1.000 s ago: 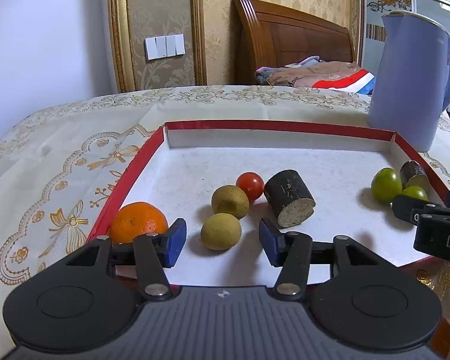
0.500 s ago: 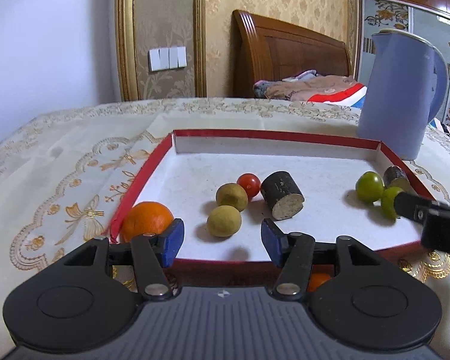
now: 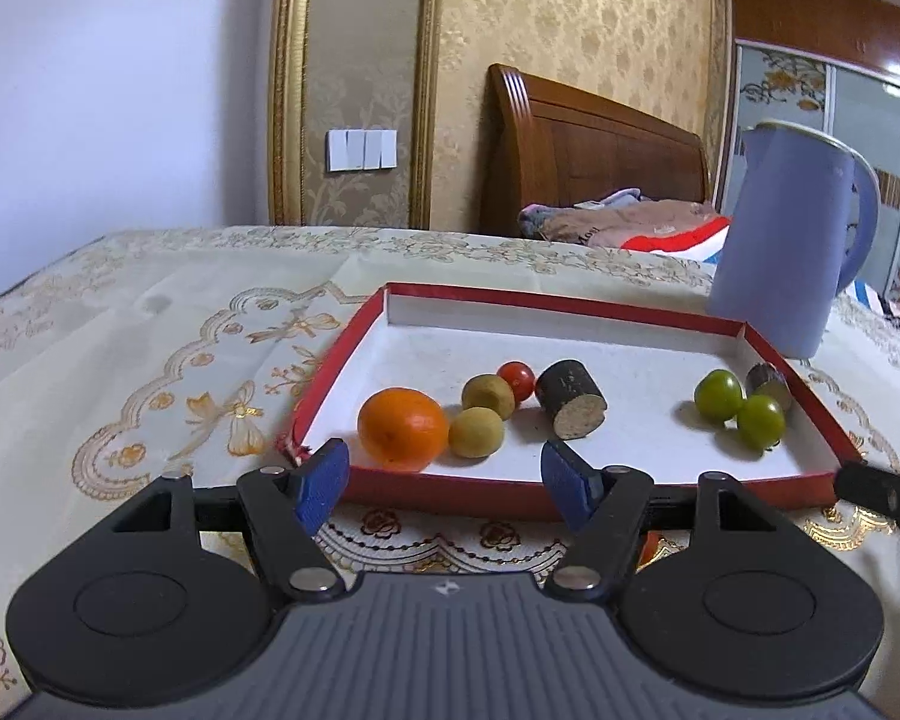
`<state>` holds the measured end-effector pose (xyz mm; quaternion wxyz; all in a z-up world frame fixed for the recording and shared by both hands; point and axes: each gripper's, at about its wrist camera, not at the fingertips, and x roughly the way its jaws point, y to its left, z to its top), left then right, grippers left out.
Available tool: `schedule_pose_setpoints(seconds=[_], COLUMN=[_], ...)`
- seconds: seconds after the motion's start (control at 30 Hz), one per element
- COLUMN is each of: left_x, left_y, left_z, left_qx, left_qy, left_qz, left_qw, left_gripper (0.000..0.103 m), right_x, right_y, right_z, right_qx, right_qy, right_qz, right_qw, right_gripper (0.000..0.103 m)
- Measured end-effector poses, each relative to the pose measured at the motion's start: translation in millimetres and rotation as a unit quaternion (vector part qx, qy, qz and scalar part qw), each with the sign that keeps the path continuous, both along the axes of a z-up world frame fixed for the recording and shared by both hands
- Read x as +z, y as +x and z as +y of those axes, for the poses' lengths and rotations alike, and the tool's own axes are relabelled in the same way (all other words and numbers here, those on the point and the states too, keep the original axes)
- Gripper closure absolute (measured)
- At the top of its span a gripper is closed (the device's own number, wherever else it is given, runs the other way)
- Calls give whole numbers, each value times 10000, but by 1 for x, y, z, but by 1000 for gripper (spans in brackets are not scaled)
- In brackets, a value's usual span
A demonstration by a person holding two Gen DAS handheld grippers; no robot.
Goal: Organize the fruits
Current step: 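Move the right gripper to the orange mandarin while the left gripper approaches the red cherry tomato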
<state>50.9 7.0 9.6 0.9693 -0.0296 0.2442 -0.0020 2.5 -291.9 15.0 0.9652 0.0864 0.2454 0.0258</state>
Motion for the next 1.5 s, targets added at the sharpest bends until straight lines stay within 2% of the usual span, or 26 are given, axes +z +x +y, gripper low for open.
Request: schedule_pose_setpoints(seconds=[0.2,0.4,0.53,0.8,0.87,0.97,1.07,1.1,1.17,1.23,1.37,1.47,1.5], left_x=[0,-2,-2,-3,-3,-3,-4,-4,-3,-3,-2,-1,-1], left_y=[-8,-8,-9,-6,-6,-6,-6,-6,-7,-7,-11,-14,-16], left_z=[8,9,9,11,11,10,10,11,10,10,6,1,-1], left_qx=[-121,-101,-106,-92,-87,-73,-65,-67,-74,-105,-352,-745,-903], left_qy=[-214,-239,-215,-312,-304,-291,-291,-302,-301,-298,-303,-345,-373], left_qz=[67,117,115,192,197,174,189,184,169,154,110,139,136], left_qw=[9997,9996,9996,9993,9993,9994,9994,9994,9994,9994,9989,9965,9951], left_gripper=[32,32,32,31,27,26,26,26,26,26,26,26,26], right_x=[-7,-6,-7,-9,-10,-11,-14,-15,-15,-14,-10,-10,-11], right_y=[-9,-24,-23,-18,-16,-13,-10,-10,-10,-12,-15,-12,-10], right_z=[0,11,21,48,55,62,64,64,61,59,50,41,38], right_qx=[216,566,827,1067,1049,1077,1137,1144,1145,1069,585,269,223], right_qy=[-5,-108,-118,-418,-619,-796,-839,-817,-733,-714,-903,-1016,-946], right_qz=[165,40,227,406,473,541,644,676,670,602,419,432,494], right_qw=[9996,9983,9962,9926,9914,9895,9879,9878,9885,9899,9933,9935,9940], right_gripper=[2,2,2,1,2,14,30,42,48,62,62,62,56])
